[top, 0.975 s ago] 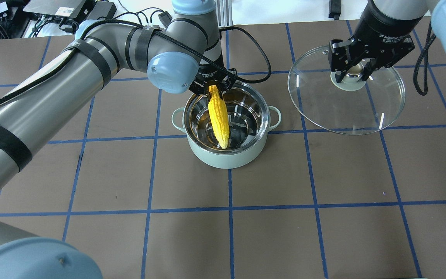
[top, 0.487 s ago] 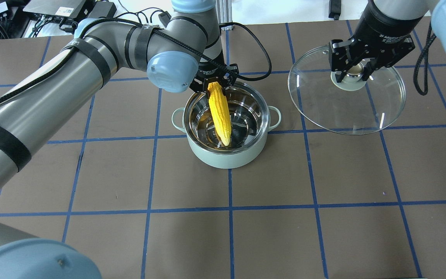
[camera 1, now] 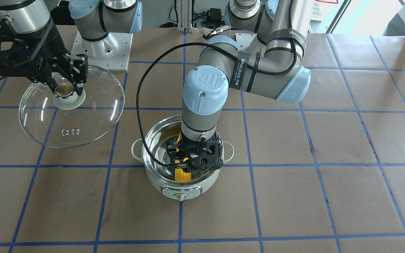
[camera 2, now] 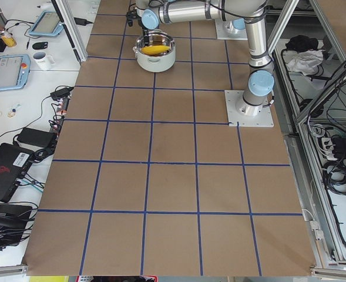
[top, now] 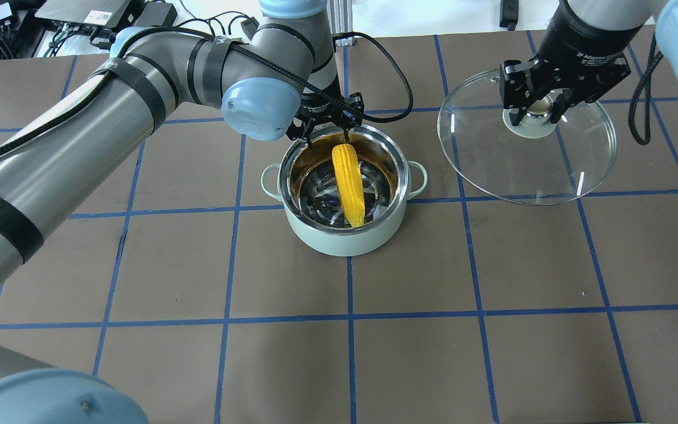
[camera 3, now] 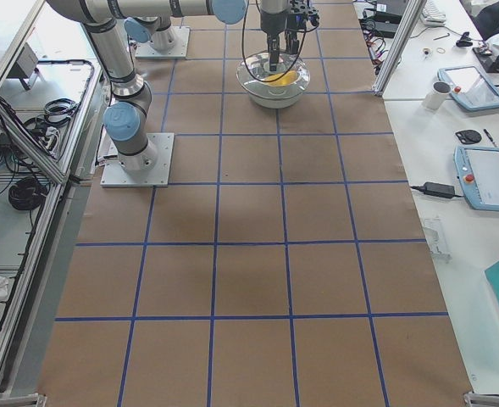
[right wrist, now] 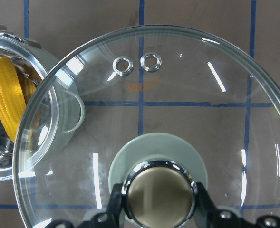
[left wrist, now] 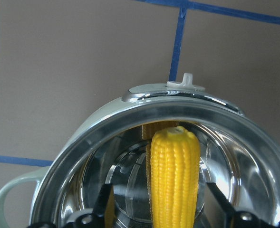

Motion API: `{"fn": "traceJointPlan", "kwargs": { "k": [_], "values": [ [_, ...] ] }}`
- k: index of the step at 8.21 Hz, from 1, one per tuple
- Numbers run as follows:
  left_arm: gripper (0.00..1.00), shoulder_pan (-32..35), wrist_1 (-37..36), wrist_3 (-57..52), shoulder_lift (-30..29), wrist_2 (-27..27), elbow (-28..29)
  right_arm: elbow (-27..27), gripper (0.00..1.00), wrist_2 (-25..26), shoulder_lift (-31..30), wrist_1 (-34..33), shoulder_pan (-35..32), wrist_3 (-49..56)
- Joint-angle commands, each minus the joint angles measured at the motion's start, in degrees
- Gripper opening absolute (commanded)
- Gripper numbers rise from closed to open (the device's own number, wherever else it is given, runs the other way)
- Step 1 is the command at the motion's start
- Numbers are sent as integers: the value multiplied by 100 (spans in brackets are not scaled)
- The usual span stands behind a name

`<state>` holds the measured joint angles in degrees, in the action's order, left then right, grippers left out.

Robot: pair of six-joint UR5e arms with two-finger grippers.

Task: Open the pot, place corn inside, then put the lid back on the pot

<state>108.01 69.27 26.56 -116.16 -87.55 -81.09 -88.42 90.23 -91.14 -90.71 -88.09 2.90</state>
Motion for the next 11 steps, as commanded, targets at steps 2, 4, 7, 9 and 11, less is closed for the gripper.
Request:
{"fn": "traceJointPlan", "kwargs": {
  "k": [2,4,7,9,11],
  "values": [
    [82,-43,157,-255,338,-17,40,-9,33,-5,-9,-17,-59,-9],
    [84,-453,883,-1150,680,194,215,-8,29,-92,70,-69,-129,-253],
    [91,-2016,2182,-2475,1058,159,645,-17,29,-93,604,-997,-1486,-2004],
    [91,-2206,2467,-2700,1462,-207,673,9,29,-67,1088,-1641,-2271,-3002],
    [91,-2197,3004,-2464,1972,-263,673,18,29,-5,1414,-1949,-2502,-3277]
  ]
}}
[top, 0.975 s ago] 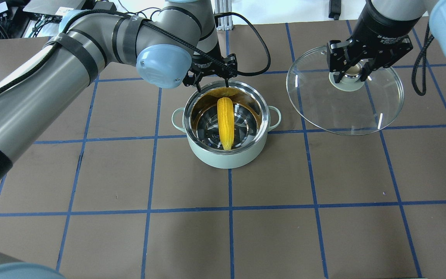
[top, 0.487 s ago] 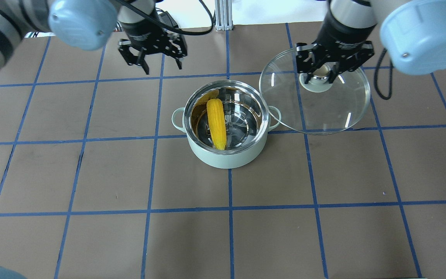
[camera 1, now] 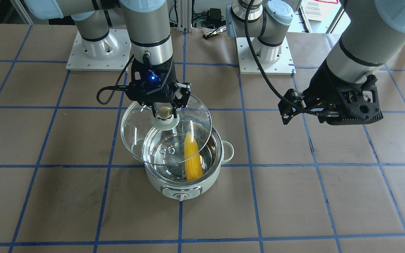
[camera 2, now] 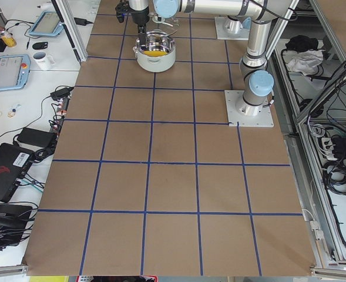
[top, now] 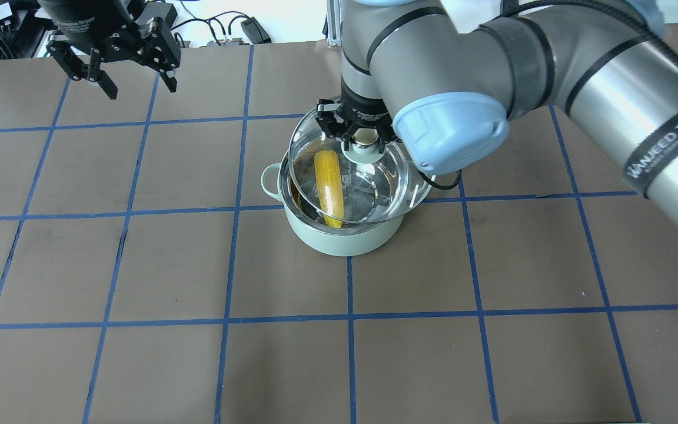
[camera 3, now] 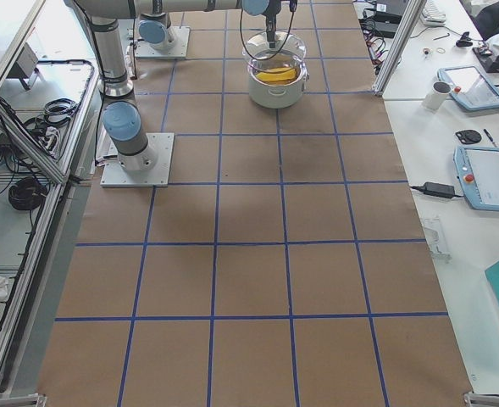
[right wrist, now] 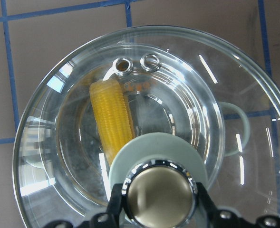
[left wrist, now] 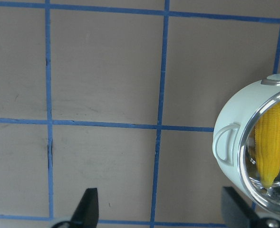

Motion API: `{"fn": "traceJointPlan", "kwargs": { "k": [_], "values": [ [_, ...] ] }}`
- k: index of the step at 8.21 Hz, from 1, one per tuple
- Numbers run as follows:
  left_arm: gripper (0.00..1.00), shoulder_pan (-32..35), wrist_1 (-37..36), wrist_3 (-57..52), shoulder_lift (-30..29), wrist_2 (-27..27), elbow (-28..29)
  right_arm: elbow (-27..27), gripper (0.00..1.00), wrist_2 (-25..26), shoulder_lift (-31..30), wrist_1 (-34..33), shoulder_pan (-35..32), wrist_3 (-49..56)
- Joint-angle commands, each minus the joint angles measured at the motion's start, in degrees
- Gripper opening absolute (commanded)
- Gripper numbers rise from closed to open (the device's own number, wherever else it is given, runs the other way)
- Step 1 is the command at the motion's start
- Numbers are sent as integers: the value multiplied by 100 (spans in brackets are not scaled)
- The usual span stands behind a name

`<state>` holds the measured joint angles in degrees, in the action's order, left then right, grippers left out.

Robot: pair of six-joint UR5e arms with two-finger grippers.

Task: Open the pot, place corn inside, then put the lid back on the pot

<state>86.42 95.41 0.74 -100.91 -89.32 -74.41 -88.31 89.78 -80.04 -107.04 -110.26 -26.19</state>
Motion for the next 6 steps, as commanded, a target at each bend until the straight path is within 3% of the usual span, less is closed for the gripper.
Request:
{"fn": "traceJointPlan", "kwargs": {
  "k": [1,6],
  "values": [
    [91,-37,391,102,519,-51,-47,-2,29,57,339,-396,-311,-387],
    [96,-37,-40,93,432,-121,-170,-55,29,145,454,-361,-373,-650]
  ]
}}
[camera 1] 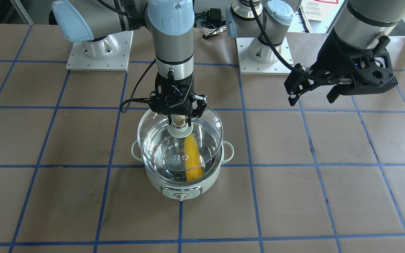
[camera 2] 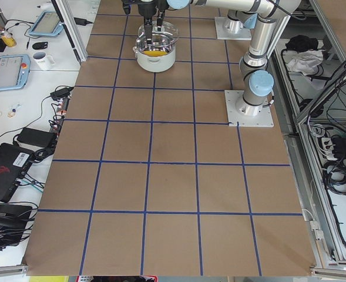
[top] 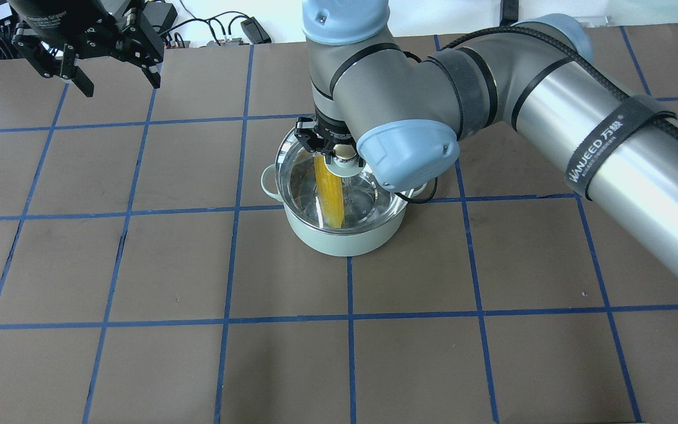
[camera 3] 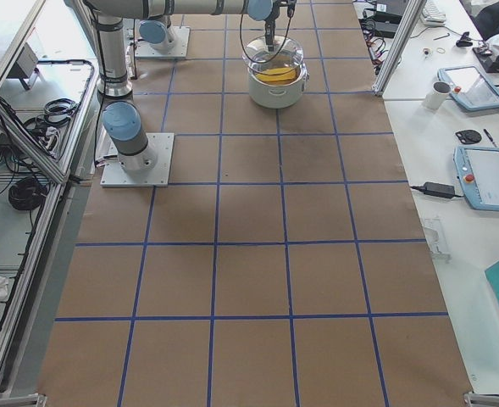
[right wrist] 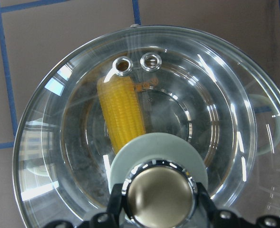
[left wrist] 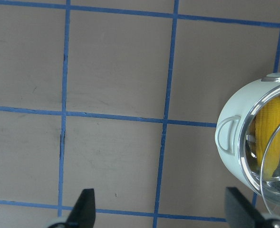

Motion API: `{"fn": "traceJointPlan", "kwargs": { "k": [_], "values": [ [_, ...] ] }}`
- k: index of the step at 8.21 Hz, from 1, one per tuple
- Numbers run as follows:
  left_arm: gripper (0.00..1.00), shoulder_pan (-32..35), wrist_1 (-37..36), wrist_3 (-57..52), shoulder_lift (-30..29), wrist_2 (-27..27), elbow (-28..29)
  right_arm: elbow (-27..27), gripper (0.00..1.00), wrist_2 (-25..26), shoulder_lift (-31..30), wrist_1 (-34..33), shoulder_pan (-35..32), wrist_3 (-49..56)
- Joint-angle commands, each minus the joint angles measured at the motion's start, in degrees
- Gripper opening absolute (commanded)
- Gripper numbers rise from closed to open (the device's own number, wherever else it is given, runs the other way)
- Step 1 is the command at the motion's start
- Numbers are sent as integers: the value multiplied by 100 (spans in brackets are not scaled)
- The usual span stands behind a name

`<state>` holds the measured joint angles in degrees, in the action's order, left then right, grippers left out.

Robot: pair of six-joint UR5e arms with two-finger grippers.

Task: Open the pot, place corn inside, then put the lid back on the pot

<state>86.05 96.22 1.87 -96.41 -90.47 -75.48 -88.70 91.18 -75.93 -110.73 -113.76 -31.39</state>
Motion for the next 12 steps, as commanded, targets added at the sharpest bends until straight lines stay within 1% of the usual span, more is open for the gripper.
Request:
{"fn": "traceJointPlan", "kwargs": {
  "k": [1,3,5,8,12],
  "values": [
    [98,0,-121,-20,-36,-6,-63,-24,27,5,69,-10,-14,-227],
    [99,0,-121,-28,-28,-15,-133,-24,27,-22,192,-202,-14,-228],
    [99,0,-121,-20,-36,-6,-169,-24,27,-4,254,-212,-14,-254],
    [100,0,-121,7,-27,-6,-283,-33,26,40,316,-212,-23,-604],
    [100,9,-130,42,-36,38,-344,-33,26,31,403,-326,-76,-658]
  ]
}}
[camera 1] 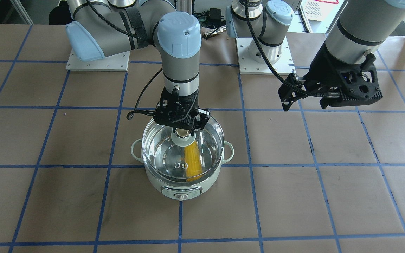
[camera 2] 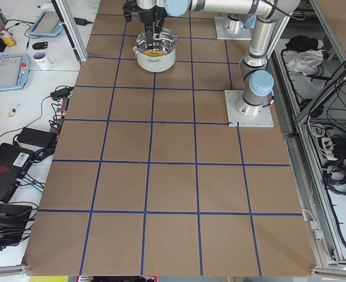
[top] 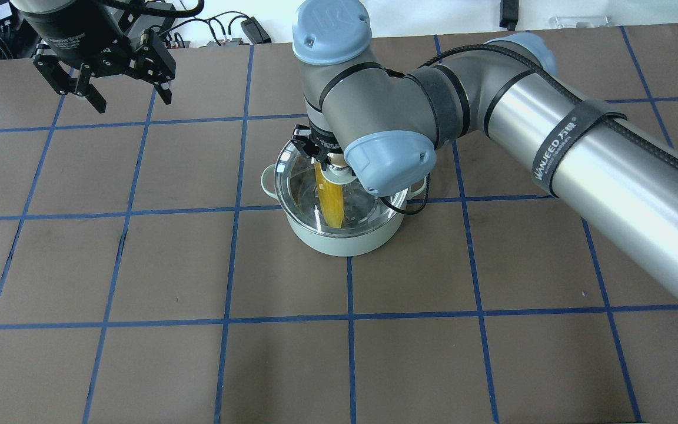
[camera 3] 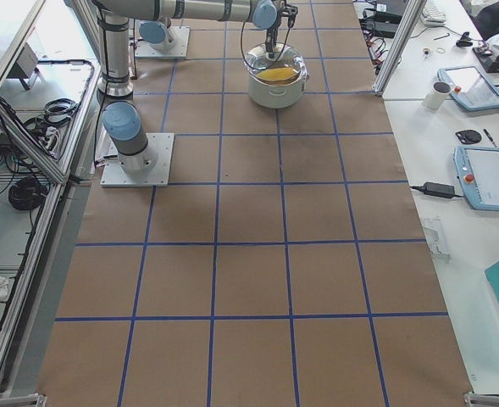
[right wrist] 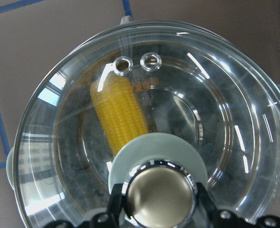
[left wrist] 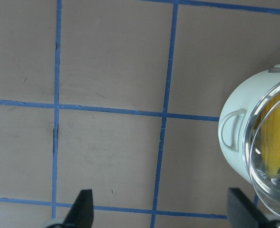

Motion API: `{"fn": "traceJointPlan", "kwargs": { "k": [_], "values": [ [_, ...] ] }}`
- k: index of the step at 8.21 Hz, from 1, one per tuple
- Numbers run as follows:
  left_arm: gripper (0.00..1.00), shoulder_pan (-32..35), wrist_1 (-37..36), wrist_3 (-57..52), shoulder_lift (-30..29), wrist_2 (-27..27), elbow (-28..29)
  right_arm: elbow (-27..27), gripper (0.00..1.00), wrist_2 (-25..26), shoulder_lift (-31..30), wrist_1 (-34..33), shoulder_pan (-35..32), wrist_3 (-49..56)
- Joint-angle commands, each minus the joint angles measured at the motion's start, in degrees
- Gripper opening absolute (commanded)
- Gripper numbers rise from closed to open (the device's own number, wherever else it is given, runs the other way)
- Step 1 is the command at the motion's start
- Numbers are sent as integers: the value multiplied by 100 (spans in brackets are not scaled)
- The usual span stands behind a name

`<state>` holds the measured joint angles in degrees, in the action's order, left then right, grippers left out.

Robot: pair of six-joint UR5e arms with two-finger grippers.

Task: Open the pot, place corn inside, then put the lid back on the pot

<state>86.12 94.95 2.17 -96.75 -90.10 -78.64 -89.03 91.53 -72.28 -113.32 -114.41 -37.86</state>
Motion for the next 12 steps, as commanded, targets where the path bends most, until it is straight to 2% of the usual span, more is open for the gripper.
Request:
{"fn": "traceJointPlan", "kwargs": {
  "k": [1,12],
  "values": [
    [100,1,-2,11,-1,10,-28,0,26,5,38,-68,-19,-3],
    [100,1,-20,-85,25,2,-37,0,26,40,126,-85,-19,94]
  ]
}}
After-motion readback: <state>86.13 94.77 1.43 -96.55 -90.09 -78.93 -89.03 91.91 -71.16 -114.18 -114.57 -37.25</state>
